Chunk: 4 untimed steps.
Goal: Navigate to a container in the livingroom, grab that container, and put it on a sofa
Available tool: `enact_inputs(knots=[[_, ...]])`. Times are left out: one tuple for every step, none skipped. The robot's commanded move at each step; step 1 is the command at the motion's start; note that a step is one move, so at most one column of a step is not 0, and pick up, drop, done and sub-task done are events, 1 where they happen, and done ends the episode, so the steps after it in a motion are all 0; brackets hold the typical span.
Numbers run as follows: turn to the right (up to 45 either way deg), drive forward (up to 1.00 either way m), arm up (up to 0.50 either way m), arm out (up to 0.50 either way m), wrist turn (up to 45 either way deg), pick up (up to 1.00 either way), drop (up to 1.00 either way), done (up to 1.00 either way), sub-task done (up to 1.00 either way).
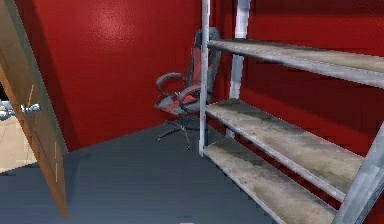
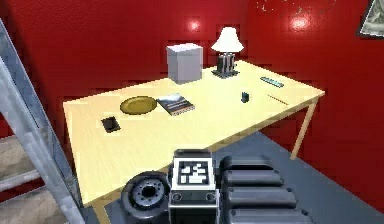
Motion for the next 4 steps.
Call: enact_inputs(knots=[[-45.0, 0.00, 0.00, 0.00, 0.0, 0.00, 0.00, 0.00, 0.00], [-45.0, 0.00, 0.00, 0.00, 0.0, 0.00, 0.00, 0.00, 0.00], [-45.0, 0.00, 0.00, 0.00, 0.0, 0.00, 0.00, 0.00, 0.00], [-12.0, 0.00, 0.00, 0.00, 0.0, 0.00, 0.00, 0.00, 0.00]])
